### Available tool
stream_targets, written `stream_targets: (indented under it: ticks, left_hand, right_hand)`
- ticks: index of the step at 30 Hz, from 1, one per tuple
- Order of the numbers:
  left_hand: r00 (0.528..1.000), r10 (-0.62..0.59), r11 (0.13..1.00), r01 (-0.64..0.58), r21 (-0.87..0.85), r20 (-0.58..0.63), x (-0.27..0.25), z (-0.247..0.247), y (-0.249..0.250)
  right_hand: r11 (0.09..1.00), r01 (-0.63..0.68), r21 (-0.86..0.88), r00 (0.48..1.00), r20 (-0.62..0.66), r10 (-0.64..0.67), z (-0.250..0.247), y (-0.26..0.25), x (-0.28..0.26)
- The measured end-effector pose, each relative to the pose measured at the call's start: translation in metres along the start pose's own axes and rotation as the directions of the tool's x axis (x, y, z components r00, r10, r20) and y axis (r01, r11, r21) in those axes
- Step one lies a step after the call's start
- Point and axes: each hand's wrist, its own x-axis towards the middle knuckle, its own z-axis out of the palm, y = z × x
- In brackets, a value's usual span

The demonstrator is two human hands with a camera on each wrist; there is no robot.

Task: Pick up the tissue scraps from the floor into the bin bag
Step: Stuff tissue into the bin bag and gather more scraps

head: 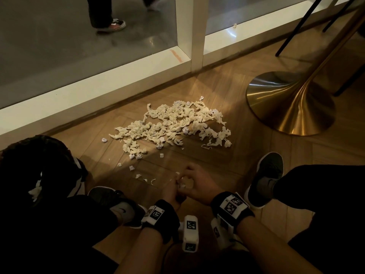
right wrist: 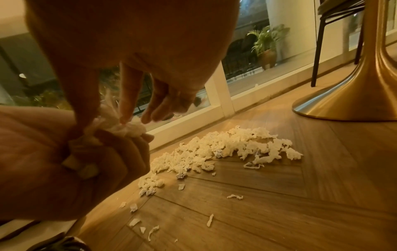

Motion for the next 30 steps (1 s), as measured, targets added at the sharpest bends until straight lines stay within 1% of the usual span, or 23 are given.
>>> stream_targets:
  ticks: [2, 4, 6, 9, 11, 13, 15, 17, 21, 23, 25, 27, 30]
  left_hand:
    - [0.997, -0.024, 0.998, 0.028, -0.06, 0.07, -0.001, 0.001, 0.001]
    - [0.992, -0.049, 0.989, 0.064, -0.134, 0.113, 0.002, 0.0, 0.001]
    - [0.985, -0.079, 0.979, 0.105, -0.172, 0.152, -0.001, 0.0, 0.002]
    - [0.985, -0.079, 0.976, 0.107, -0.191, 0.153, -0.005, -0.001, 0.001]
    - [0.985, -0.055, 0.978, 0.087, -0.19, 0.166, -0.008, -0.002, 0.001]
    - [0.979, -0.042, 0.973, 0.086, -0.216, 0.2, -0.009, 0.0, 0.003]
    - [0.98, -0.02, 0.974, 0.063, -0.218, 0.196, -0.009, 0.003, 0.005]
    - [0.975, -0.03, 0.966, 0.086, -0.245, 0.221, -0.01, 0.005, 0.005]
    - [0.982, -0.033, 0.969, 0.077, -0.233, 0.184, -0.005, 0.005, 0.0]
    - [0.987, -0.02, 0.977, 0.054, -0.206, 0.161, 0.001, 0.002, -0.001]
    - [0.989, 0.005, 0.988, 0.017, -0.152, 0.145, 0.006, -0.002, 0.0]
    - [0.99, 0.021, 0.993, -0.005, -0.116, 0.137, 0.007, -0.003, 0.002]
    - [0.994, -0.023, 0.995, 0.033, -0.089, 0.111, 0.013, -0.004, -0.004]
  right_hand:
    - [0.999, -0.003, 0.047, 0.999, 0.047, 0.001, 0.0, 0.0, -0.001]
    - [0.997, 0.016, 0.073, 0.996, 0.089, -0.022, 0.001, -0.003, -0.002]
    - [0.996, 0.026, 0.082, 0.995, 0.096, -0.034, 0.0, -0.007, -0.004]
    - [0.995, 0.052, 0.089, 0.995, 0.084, -0.059, 0.005, -0.007, -0.004]
    - [0.995, 0.077, 0.066, 0.995, 0.06, -0.081, 0.011, -0.006, -0.004]
    - [0.993, 0.107, 0.05, 0.994, -0.021, -0.106, 0.015, -0.005, -0.004]
    - [0.992, 0.123, 0.008, 0.988, -0.096, -0.122, 0.018, -0.002, -0.002]
    - [0.99, 0.127, -0.057, 0.983, -0.129, -0.134, 0.021, 0.002, 0.0]
    - [0.976, 0.182, -0.121, 0.978, -0.083, -0.192, 0.026, 0.003, -0.001]
    - [0.974, 0.206, -0.094, 0.977, -0.037, -0.21, 0.022, 0.001, -0.004]
    - [0.983, 0.181, -0.006, 0.982, 0.048, -0.181, 0.017, -0.003, -0.006]
    - [0.991, 0.116, 0.06, 0.987, 0.101, -0.122, 0.016, -0.004, -0.005]
    - [0.986, 0.02, 0.168, 0.997, 0.074, -0.033, 0.016, -0.001, -0.003]
